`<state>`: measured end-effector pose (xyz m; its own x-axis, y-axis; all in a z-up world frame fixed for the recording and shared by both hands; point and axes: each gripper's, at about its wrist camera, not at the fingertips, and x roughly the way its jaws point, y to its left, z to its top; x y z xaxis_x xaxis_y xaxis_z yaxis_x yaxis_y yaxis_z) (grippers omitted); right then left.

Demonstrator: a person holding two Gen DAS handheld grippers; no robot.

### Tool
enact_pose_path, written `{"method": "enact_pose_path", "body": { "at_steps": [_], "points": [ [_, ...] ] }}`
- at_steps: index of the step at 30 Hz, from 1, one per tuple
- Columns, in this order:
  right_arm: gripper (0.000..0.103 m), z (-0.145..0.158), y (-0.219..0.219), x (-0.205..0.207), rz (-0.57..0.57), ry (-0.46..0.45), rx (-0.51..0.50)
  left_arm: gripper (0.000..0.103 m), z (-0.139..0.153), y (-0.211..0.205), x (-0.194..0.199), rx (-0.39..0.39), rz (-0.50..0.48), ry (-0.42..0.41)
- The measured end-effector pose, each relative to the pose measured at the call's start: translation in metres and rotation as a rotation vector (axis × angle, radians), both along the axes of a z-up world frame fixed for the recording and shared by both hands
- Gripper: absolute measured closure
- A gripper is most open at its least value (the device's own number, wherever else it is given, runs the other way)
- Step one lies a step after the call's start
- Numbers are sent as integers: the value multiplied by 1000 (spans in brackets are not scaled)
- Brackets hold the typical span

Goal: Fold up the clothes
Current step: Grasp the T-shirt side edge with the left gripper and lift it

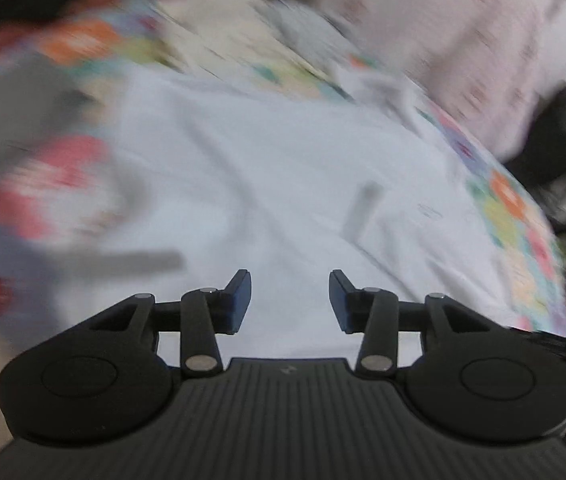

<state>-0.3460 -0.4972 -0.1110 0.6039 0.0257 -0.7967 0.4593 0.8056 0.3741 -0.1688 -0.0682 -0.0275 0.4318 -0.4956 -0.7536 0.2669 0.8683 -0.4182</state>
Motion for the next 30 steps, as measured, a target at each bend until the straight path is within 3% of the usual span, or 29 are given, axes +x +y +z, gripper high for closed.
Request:
{"method": "enact_pose_path", "body": {
  "at_steps": [5, 8, 13, 16, 18, 19, 20, 24, 28, 30],
  "points": [
    [45, -18, -7, -5, 21, -11, 92, 61, -60, -94, 37, -135, -153, 97],
    [45, -17, -15, -10, 1, -52, 133, 61, -91, -145, 50, -125, -182, 171],
    [45, 5, -24, -8, 22, -85, 34, 55, -112, -184, 62, -146, -198, 166],
    [45, 5, -25, 4, 93, -61, -48, 56, -116, -197, 70, -153, -210, 164],
    [45, 3, -26, 14, 135, -59, -138, 63, -119, -202, 78, -133, -244, 165],
    [45, 1, -28, 18, 150, -62, -160, 89, -120, -203, 81, -116, -255, 150],
    [45, -4, -33, 25, 161, -68, -135, 98, -121, -205, 84, -97, -265, 133],
    [45, -20, -52, 46, 189, -89, -35, 98, -120, -204, 84, -137, -228, 116],
    [45, -34, -43, 61, 313, 19, -93, 99, -92, -205, 83, -189, -261, 32],
    [43, -32, -40, 53, 303, -5, -91, 99, -82, -204, 82, -205, -268, 5]
  ]
}}
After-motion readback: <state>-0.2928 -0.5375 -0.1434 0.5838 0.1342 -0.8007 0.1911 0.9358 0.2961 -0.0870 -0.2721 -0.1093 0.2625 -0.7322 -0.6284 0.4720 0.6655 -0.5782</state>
